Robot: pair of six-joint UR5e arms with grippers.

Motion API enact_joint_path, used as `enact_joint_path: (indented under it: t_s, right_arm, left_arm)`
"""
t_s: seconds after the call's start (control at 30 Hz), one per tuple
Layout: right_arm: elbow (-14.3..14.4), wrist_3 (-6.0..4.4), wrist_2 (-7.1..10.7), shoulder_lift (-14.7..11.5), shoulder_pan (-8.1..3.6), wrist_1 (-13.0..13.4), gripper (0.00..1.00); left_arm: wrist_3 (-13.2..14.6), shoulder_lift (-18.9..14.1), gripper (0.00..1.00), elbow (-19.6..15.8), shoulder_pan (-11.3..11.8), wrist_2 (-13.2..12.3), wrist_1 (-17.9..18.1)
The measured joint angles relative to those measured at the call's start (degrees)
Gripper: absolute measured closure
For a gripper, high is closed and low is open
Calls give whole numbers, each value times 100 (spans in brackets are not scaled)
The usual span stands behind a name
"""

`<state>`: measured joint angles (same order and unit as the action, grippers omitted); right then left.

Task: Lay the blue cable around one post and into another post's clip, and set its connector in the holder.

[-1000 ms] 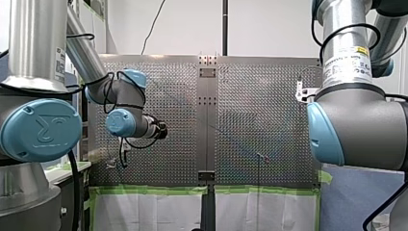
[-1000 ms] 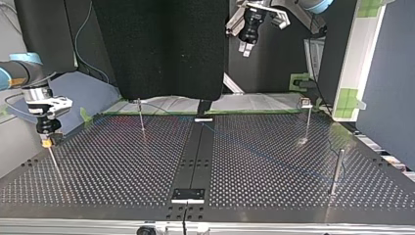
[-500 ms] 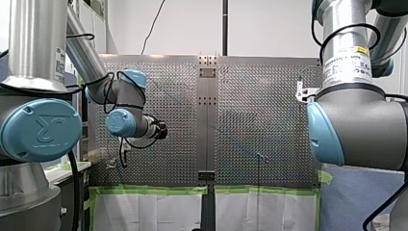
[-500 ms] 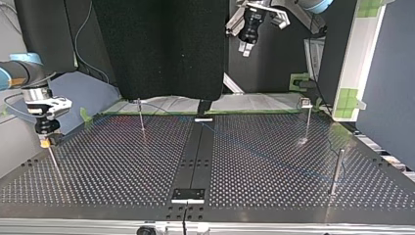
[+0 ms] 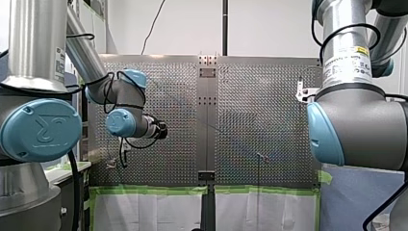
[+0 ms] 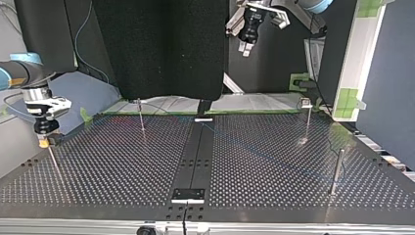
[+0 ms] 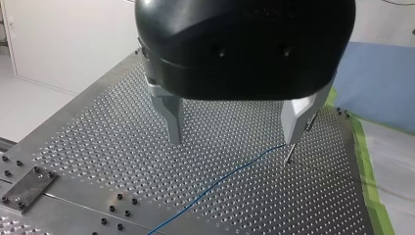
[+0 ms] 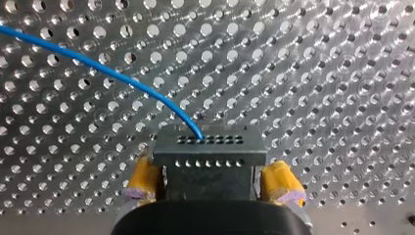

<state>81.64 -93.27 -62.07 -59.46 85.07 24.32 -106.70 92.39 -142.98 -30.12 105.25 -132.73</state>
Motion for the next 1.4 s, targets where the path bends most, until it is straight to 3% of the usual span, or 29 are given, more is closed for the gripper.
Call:
enact_joint_path:
  t_s: [0.4,0.7,1.13,1.23,1.4]
  right_arm:
    - [-1,-33,-236,-1,-39,-29,1]
    - [-2,-38,-627,-1,-108,-215,1]
    - [113,74,-1245,-20,-223,-808,1]
    - [232,71,-1386,-90,-220,-824,1]
    - [454,-19,-1615,-289,-167,-655,1]
  left_arm:
    - [0,1,0,0,2,0,0]
    - [0,0,0,0,-2,0,0]
    - [-15,1,0,0,-13,-1,0]
    - [-18,1,0,0,-13,-6,0]
    - [-29,1,0,0,-11,-9,2]
